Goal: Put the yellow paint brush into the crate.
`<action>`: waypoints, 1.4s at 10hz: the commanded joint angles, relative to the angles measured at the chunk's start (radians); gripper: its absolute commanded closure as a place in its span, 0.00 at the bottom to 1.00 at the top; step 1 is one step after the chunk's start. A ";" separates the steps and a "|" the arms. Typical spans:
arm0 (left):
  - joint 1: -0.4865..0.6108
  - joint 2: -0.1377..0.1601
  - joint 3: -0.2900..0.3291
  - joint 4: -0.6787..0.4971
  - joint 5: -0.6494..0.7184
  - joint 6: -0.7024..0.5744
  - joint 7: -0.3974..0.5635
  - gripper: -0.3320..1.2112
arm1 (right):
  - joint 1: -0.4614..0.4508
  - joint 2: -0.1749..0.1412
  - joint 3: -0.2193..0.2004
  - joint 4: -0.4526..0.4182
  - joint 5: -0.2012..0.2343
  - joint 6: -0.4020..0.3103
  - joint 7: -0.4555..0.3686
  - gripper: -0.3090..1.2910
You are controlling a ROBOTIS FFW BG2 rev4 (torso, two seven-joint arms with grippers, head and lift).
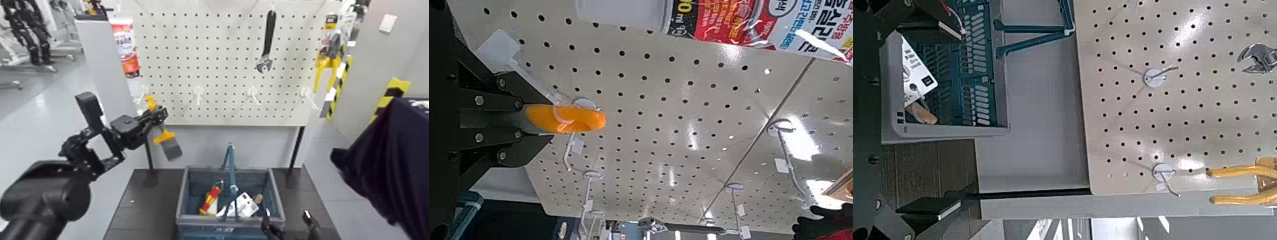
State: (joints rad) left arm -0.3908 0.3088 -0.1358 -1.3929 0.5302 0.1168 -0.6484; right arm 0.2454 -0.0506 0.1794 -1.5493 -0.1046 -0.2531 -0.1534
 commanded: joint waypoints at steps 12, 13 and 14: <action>-0.036 -0.066 -0.329 0.383 0.393 -0.135 0.067 0.99 | -0.003 0.002 0.006 0.012 -0.006 -0.011 0.002 0.28; -0.048 -0.070 -0.357 0.408 0.429 -0.140 0.076 0.99 | -0.003 0.002 0.006 0.014 -0.007 -0.012 0.002 0.28; -0.062 -0.076 -0.383 0.433 0.459 -0.134 0.082 0.99 | -0.005 0.002 0.008 0.015 -0.009 -0.014 0.002 0.28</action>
State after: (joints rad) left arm -0.4450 0.2367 -0.5042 -0.9735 0.9719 -0.0201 -0.5662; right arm 0.2417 -0.0491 0.1865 -1.5342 -0.1123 -0.2655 -0.1519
